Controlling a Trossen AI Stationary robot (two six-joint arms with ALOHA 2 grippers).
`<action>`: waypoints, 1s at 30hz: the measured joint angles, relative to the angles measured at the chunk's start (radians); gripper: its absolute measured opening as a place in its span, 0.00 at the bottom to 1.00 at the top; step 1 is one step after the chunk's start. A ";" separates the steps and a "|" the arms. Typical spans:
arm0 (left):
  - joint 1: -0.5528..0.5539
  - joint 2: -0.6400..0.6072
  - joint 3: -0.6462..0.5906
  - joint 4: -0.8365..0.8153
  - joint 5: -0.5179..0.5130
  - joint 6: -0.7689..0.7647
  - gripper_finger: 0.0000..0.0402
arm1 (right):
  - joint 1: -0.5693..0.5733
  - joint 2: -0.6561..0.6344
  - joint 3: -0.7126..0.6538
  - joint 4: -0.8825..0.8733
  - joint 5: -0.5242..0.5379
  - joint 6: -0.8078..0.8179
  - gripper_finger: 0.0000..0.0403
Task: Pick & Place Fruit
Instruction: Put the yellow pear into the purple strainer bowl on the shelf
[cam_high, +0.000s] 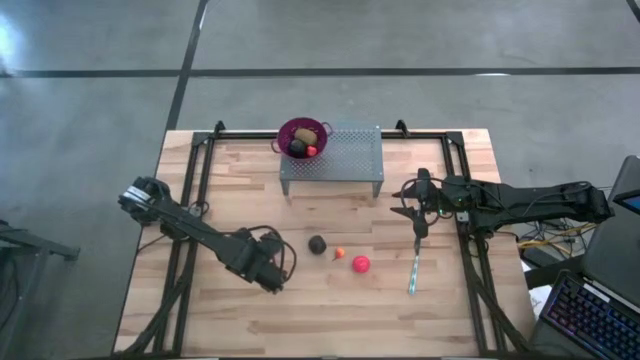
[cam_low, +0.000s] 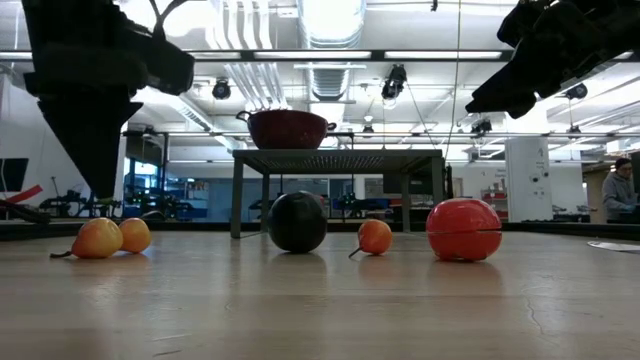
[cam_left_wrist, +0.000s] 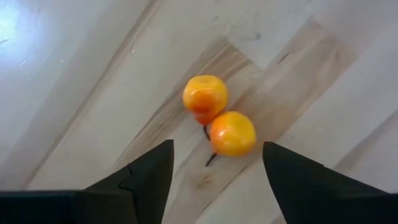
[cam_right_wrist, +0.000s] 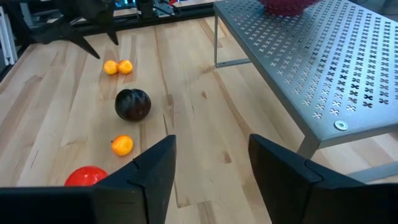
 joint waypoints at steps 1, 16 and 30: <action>0.000 0.000 -0.001 0.013 0.000 0.000 0.63 | 0.000 0.000 0.000 0.000 0.000 0.000 0.47; -0.001 0.000 -0.110 0.192 0.048 -0.011 0.63 | 0.000 0.000 0.000 0.000 0.000 0.000 0.37; -0.001 0.000 -0.196 0.289 0.046 -0.010 0.62 | 0.000 0.000 0.000 0.000 0.000 0.000 0.30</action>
